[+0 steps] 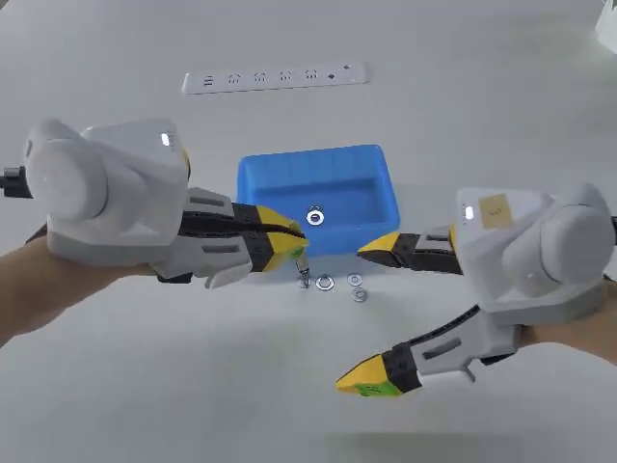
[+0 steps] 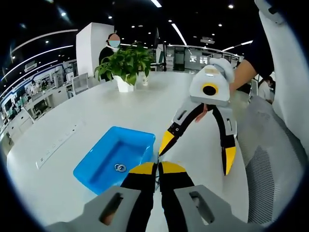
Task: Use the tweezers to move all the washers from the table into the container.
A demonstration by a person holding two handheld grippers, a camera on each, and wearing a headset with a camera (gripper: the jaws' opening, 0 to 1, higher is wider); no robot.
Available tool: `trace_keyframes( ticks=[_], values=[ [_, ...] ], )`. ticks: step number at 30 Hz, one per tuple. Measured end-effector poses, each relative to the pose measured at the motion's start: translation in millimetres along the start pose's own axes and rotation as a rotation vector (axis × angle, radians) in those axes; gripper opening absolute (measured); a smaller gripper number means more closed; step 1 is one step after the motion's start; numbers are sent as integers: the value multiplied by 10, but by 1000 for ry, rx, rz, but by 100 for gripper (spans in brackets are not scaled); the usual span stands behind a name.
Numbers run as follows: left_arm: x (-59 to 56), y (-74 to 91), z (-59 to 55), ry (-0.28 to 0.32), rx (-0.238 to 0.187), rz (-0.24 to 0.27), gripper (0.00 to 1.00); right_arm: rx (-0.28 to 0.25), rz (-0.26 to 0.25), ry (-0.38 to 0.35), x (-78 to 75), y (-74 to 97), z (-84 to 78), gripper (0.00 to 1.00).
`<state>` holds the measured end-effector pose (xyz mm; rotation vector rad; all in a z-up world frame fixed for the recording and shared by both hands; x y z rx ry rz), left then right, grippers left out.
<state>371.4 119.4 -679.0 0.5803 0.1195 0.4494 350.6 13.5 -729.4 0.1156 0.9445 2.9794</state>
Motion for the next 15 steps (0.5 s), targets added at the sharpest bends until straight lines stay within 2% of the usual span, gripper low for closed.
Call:
trace_keyframes(
  ticks=[3, 6, 10, 15],
  values=[
    [19, 2, -1, 2, 6, -6, 6, -4, 19, 7, -40, -115, 63, 78],
    [28, 4, -4, 4, 13, -15, 6, 1, 27, 36, -104, -216, 119, 70],
    [16, 0, -11, 4, 18, -30, 6, -13, 44, 32, -209, -310, 208, 61],
    [13, 2, -25, -4, 34, -36, 6, -18, 65, 59, -254, -381, 283, 48]
  ],
)
Point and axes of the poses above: the centre of the closed fingertips' face, and the gripper's own axes: y roughly backward along the fingers, x roughly to its left, z roughly out of its top, the point moved 6 cm from there along y, roughly backward along the fingers, and after that the axes turned 3 degrees about x, right-handed, at the moved point
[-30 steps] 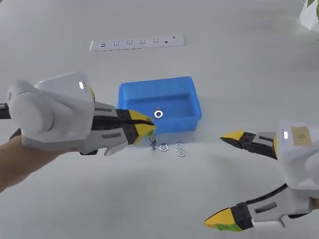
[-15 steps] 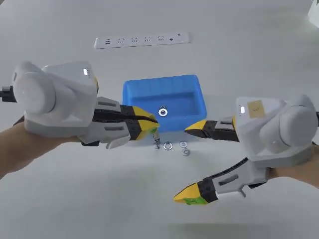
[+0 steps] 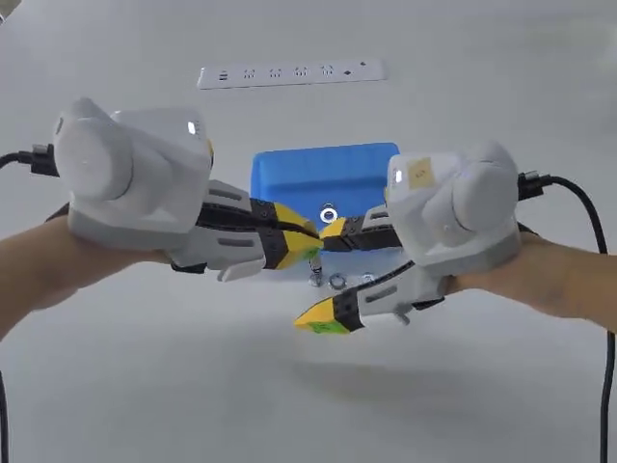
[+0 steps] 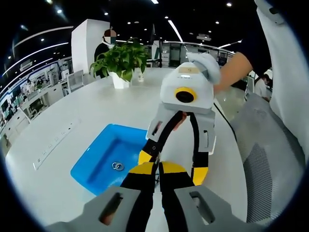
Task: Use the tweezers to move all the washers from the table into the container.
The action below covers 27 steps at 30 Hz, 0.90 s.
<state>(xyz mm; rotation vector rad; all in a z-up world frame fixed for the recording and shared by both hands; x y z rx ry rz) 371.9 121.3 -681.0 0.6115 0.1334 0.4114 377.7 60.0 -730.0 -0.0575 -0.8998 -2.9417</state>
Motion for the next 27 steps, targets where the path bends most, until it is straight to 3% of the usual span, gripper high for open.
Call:
trace_keyframes(
  ticks=[4, 16, 24, 27],
  values=[
    [-12, -2, -9, -1, 3, -5, 7, 24, 24, 21, -21, -24, -16, 32],
    [-9, -8, -14, -3, 8, -12, 7, 68, 13, 55, -144, -49, -62, 12],
    [-13, -47, 4, -14, 11, -5, 7, 87, 12, 95, -151, -34, -71, 10],
    [-35, -75, 7, -69, 31, 24, 8, 85, 3, 86, -147, -26, -72, 10]
  ],
)
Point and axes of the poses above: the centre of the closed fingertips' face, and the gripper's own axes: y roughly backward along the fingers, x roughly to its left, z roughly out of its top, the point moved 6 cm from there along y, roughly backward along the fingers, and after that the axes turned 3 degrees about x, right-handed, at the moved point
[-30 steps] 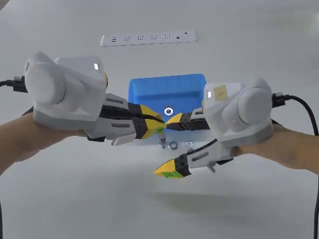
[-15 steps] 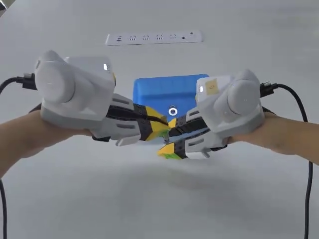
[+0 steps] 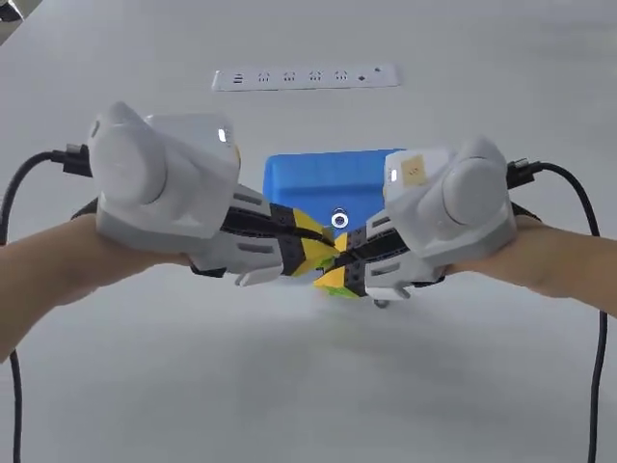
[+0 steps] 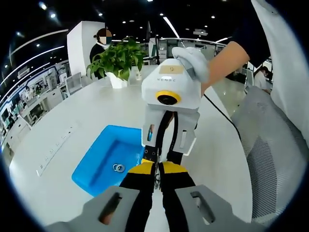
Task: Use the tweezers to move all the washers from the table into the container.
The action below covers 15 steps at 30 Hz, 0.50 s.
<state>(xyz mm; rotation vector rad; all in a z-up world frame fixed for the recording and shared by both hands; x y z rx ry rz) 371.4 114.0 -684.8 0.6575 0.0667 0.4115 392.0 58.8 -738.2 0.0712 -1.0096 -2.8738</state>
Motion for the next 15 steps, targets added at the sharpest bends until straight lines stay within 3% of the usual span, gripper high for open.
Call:
trace_keyframes(
  ticks=[3, 5, 9, 15],
  values=[
    [-3, -15, -81, 60, 38, -9, 9, 1, -2, 15, 17, 5, 0, 10],
    [-17, -20, -123, 61, 64, -8, 10, 2, -4, 14, 8, 11, -7, 10],
    [-40, -3, -76, 78, 25, -18, 13, 1, -10, 13, 10, 29, -27, 10],
    [-16, 6, -84, 69, 33, 4, 14, 1, -16, 4, 1, 38, -33, 9]
  ],
)
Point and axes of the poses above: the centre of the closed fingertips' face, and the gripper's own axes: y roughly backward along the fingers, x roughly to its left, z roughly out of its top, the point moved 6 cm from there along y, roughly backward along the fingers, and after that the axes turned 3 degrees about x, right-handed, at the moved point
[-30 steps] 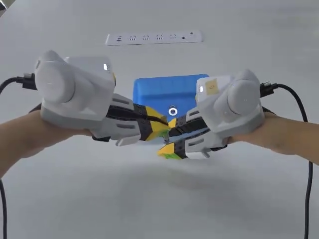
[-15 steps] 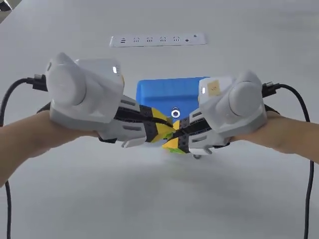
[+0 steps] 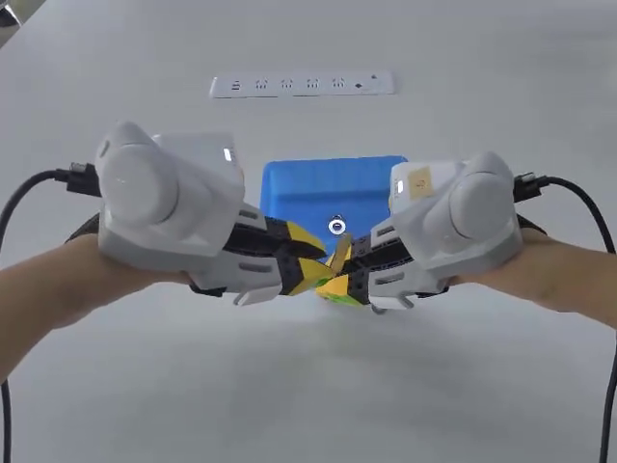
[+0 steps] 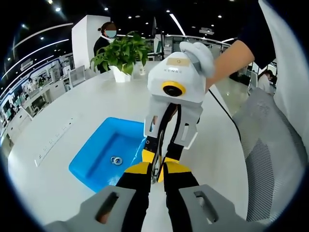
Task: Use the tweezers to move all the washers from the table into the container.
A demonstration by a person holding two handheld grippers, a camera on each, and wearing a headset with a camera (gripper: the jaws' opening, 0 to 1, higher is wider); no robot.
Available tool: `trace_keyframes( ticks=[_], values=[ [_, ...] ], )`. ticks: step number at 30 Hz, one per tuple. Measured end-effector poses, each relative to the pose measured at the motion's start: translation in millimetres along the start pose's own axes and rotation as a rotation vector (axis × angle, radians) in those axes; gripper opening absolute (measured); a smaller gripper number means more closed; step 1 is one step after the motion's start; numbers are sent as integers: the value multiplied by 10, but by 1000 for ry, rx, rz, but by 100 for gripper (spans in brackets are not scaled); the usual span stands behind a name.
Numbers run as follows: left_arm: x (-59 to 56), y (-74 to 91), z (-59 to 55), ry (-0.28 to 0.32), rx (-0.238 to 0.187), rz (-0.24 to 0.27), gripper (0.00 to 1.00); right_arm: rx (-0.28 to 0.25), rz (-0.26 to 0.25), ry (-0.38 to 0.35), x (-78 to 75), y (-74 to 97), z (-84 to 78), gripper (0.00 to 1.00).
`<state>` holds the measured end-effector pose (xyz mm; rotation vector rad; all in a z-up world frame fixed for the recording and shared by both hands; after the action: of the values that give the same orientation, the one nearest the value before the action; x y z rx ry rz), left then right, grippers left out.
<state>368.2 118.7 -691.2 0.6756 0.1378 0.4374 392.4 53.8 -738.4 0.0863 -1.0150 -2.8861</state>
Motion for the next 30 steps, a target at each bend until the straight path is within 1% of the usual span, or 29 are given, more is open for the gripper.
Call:
trace_keyframes(
  ticks=[4, 6, 10, 13, 15, 17, 21, 24, 25, 27, 30],
  values=[
    [1, 9, -10, 0, 1, 4, 14, 6, 2, 2, 4, 6, 20, 9],
    [-2, 34, -12, 4, -6, 10, 14, 2, 1, -1, 4, 16, 44, 9],
    [-6, 109, -26, 17, -17, 26, 14, 5, -3, 3, 10, 37, 83, 9],
    [-2, 167, -46, 34, -24, 43, 16, 11, -3, 3, 22, 75, 107, 9],
    [5, 229, -81, 44, -18, 72, 20, 13, -7, 3, 27, 103, 123, 9],
    [-9, 283, -113, 57, -19, 87, 21, 16, -11, -1, 35, 133, 136, 9],
    [-43, 385, -174, 91, -32, 125, 29, 19, -18, -5, 60, 199, 169, 9],
    [-97, 459, -214, 107, -38, 143, 33, 16, -22, 2, 94, 270, 207, 9],
    [-123, 487, -225, 129, -47, 149, 36, 16, -24, 0, 99, 285, 216, 9],
    [-161, 529, -238, 155, -67, 167, 40, 17, -31, 0, 116, 316, 243, 9],
    [-230, 575, -264, 173, -80, 178, 45, 18, -39, 5, 142, 364, 297, 9]
  ],
)
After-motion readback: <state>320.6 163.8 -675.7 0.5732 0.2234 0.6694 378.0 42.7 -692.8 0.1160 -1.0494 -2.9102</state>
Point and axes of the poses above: the centre of the closed fingertips' face, and the gripper's own axes: y roughly backward along the fingers, x roughly to its left, z roughly out of its top, the point moved 6 cm from there along y, roughly backward along the fingers, and after that the axes turned 3 degrees about x, right-handed, at the moved point
